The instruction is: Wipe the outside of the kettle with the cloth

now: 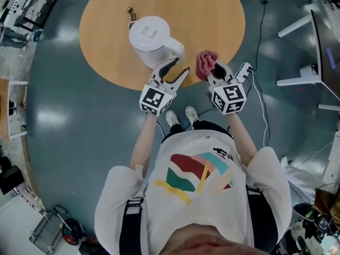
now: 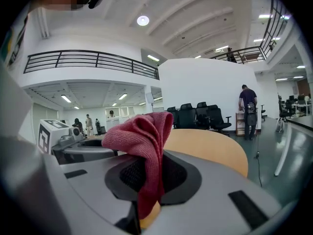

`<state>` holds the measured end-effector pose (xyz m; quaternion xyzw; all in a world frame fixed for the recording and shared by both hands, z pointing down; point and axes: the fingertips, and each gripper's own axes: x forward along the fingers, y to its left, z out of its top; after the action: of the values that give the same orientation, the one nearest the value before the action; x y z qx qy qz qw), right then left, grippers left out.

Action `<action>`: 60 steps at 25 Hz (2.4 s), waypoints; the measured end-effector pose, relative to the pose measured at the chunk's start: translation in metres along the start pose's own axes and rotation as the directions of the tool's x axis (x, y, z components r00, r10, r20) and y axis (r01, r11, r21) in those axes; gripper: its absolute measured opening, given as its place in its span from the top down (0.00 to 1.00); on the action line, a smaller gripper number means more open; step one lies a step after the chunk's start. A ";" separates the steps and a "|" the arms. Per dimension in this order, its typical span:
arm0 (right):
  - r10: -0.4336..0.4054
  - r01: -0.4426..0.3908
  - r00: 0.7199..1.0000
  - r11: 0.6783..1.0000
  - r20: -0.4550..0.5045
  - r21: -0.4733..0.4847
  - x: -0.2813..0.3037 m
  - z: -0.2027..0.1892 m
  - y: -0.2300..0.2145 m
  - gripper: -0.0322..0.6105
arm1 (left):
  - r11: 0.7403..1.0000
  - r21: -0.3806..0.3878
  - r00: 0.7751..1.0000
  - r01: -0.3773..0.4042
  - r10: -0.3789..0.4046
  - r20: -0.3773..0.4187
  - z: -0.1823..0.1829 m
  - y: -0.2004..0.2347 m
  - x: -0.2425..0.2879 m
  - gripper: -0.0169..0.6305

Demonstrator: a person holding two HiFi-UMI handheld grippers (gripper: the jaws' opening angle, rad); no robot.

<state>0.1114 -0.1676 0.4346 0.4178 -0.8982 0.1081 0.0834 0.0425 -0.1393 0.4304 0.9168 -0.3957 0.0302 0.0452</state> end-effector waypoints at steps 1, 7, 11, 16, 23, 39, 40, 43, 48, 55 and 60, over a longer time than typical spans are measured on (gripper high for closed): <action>-0.017 0.017 1.000 1.000 -0.003 0.005 -0.003 -0.001 -0.009 0.88 | 1.000 0.008 1.000 -0.017 0.017 -0.001 0.001 0.002 0.010 0.61; -0.101 0.101 0.995 0.994 -0.018 0.029 -0.023 -0.007 -0.061 0.88 | 0.987 -0.016 0.988 -0.157 0.157 -0.006 0.004 0.017 0.065 0.61; -0.110 0.111 0.994 0.993 -0.023 0.048 -0.038 -0.014 -0.094 0.88 | 0.982 -0.046 0.983 -0.185 0.184 -0.013 0.006 0.012 0.098 0.61; -0.057 0.058 0.998 0.996 -0.024 0.070 -0.034 -0.009 -0.103 0.88 | 0.985 -0.007 0.985 -0.170 0.170 0.019 0.020 -0.007 0.094 0.61; -0.001 0.001 1.000 1.000 0.020 0.028 0.013 0.003 0.013 0.88 | 0.966 0.009 0.959 -0.260 0.257 0.123 0.022 0.044 -0.059 0.61; -0.539 0.521 0.823 0.842 0.180 0.141 0.156 0.026 0.193 0.88 | 0.968 0.033 0.968 -0.249 0.249 -0.001 -0.035 0.229 -0.232 0.61; -0.561 0.542 0.809 0.828 0.175 0.145 0.162 0.025 0.190 0.88 | 0.969 0.036 0.969 -0.246 0.247 -0.009 -0.038 0.232 -0.230 0.61; -0.600 0.584 0.784 0.800 0.156 0.138 0.175 0.021 0.182 0.88 | 0.971 0.041 0.971 -0.237 0.238 -0.030 -0.047 0.235 -0.231 0.61; -0.595 0.589 0.789 0.803 0.155 0.086 0.177 0.017 0.180 0.88 | 0.970 0.034 0.969 -0.240 0.242 -0.056 -0.059 0.230 -0.232 0.61; -0.501 0.511 0.843 0.860 0.196 -0.001 0.142 0.026 0.181 0.88 | 0.966 0.044 0.963 -0.254 0.257 -0.079 -0.059 0.195 -0.211 0.61; -0.417 0.428 0.889 0.903 0.188 -0.025 0.094 0.024 0.156 0.88 | 0.967 0.051 0.961 -0.250 0.254 -0.105 -0.060 0.143 -0.180 0.61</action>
<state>-0.0698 -0.1443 0.4149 0.6081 -0.7927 0.0197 0.0378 -0.1861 -0.1010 0.4819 0.8564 -0.5056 0.0937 0.0460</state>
